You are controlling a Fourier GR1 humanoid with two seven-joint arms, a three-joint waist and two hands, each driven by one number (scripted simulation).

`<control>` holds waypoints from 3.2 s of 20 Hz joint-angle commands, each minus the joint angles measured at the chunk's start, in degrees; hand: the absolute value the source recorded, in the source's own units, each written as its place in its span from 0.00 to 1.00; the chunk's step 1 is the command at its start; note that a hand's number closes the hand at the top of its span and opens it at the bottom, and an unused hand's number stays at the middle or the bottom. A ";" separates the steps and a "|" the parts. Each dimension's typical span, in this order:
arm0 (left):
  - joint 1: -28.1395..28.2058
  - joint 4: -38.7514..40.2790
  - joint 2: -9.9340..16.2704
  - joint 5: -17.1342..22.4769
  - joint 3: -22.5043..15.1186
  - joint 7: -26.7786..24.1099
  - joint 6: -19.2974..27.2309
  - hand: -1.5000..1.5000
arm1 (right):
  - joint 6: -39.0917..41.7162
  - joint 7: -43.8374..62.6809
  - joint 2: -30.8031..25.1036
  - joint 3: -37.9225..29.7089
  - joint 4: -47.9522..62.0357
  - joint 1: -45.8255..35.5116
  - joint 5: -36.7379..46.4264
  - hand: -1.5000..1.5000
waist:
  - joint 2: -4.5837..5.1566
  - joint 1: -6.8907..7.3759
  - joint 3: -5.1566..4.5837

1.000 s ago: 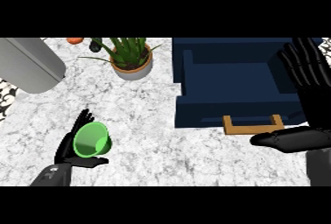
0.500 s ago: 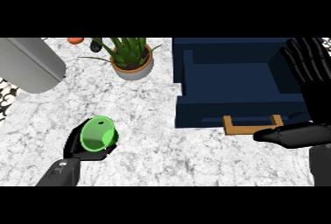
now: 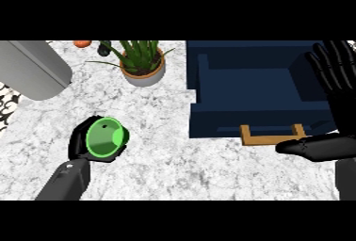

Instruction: Pick up the cup, place it into the drawer and close the drawer

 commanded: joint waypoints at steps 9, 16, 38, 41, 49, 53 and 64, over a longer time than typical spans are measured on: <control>-8.34 -8.07 -3.96 1.71 -1.36 2.55 0.43 1.00 | -0.29 3.64 -1.53 -0.48 0.39 -3.11 -0.41 0.00 | -0.42 0.87 0.16; -14.88 -22.83 -6.93 2.89 -5.74 19.86 3.33 1.00 | 0.32 -3.35 0.79 1.09 0.31 4.65 2.83 0.00 | -1.03 1.71 0.29; -46.25 -5.36 -9.55 10.84 -22.19 44.64 29.01 1.00 | 0.99 -1.79 -1.10 -0.64 2.13 -1.65 0.55 0.00 | 0.54 -2.92 0.23; -47.55 -1.68 -9.55 13.45 -26.77 45.62 32.23 1.00 | 0.17 -6.05 0.99 1.09 6.11 -2.57 2.96 0.00 | 0.98 -3.98 0.29; -48.27 3.67 -9.55 16.02 -34.65 50.88 25.38 1.00 | 2.07 -5.20 0.01 1.83 5.97 -3.93 1.98 0.00 | 1.89 -7.63 0.32; -47.43 3.69 -9.56 16.99 -37.70 50.46 26.78 0.00 | 2.12 -4.20 0.67 2.90 6.13 -7.38 1.22 0.00 | 2.48 -10.15 0.31; -44.91 -3.08 -9.56 29.84 -33.04 39.66 23.07 0.00 | 17.18 -3.76 0.94 10.67 6.38 -7.60 -10.28 1.00 | 2.57 -10.22 0.19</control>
